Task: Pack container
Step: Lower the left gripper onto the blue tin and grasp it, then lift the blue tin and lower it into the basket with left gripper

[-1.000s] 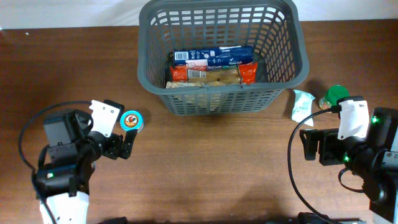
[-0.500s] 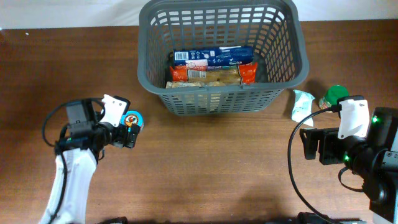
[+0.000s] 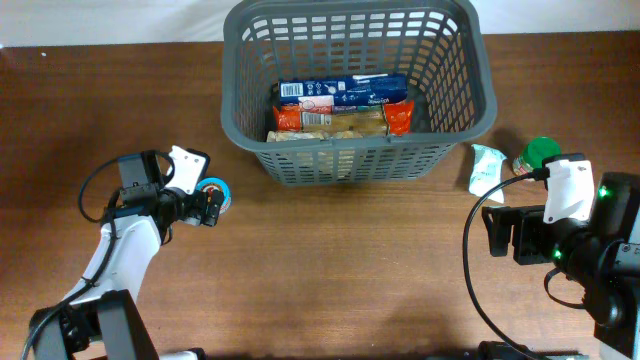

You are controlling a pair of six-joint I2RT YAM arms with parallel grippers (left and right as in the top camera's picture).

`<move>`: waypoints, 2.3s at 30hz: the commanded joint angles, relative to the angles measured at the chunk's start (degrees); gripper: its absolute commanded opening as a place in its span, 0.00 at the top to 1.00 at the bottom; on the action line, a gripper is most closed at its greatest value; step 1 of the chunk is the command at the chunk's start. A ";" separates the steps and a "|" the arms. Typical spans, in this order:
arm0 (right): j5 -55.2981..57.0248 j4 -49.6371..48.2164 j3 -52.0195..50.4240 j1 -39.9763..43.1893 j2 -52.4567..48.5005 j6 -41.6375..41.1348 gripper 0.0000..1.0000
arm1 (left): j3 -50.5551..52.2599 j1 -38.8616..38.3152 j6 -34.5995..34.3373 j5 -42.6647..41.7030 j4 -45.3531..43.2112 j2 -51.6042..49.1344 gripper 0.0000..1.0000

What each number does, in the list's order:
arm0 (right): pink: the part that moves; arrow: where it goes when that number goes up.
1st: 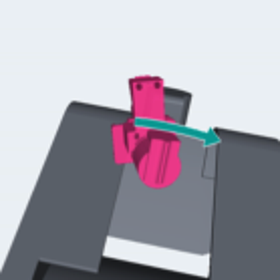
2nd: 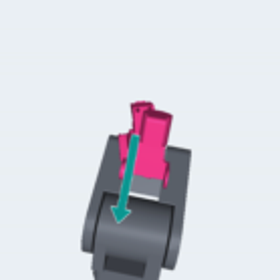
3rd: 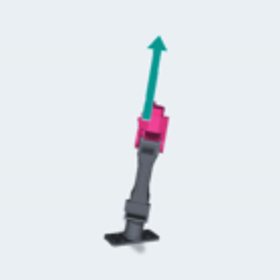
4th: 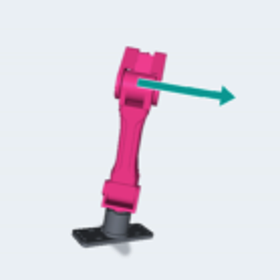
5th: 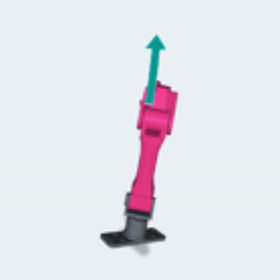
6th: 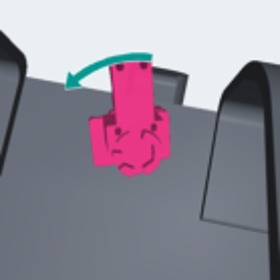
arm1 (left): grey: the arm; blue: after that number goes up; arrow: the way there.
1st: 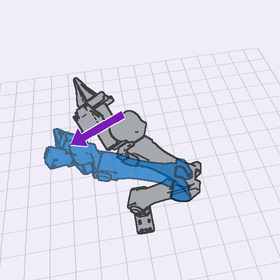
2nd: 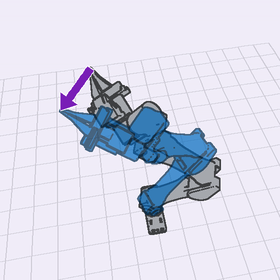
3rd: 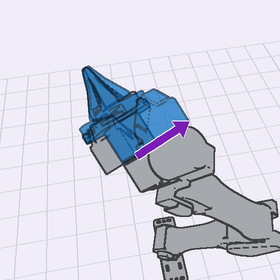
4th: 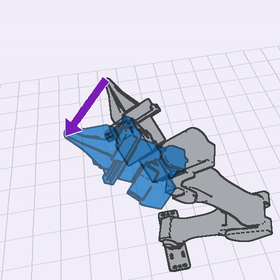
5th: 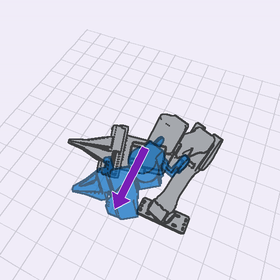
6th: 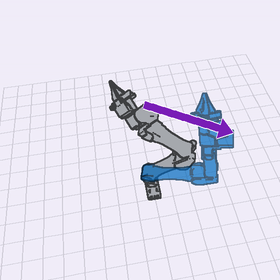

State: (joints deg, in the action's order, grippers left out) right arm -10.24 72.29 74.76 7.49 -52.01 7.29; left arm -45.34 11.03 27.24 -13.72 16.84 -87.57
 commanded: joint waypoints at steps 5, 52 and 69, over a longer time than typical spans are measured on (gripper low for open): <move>-0.70 -0.15 0.02 0.52 0.39 -0.55 0.01 | 0.26 -3.85 0.72 3.74 -1.36 -1.46 0.01; -0.52 -0.17 0.02 0.50 -0.74 -0.55 0.01 | 0.24 -4.13 0.72 4.59 -5.77 -11.21 0.54; -0.76 -0.07 2.21 0.50 -0.72 -0.79 0.01 | -8.94 -4.11 0.48 9.03 2.86 8.20 0.62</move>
State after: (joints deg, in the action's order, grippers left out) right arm -10.24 72.34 74.83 7.49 -52.77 7.25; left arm -49.65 6.87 27.42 -5.61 18.00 -86.21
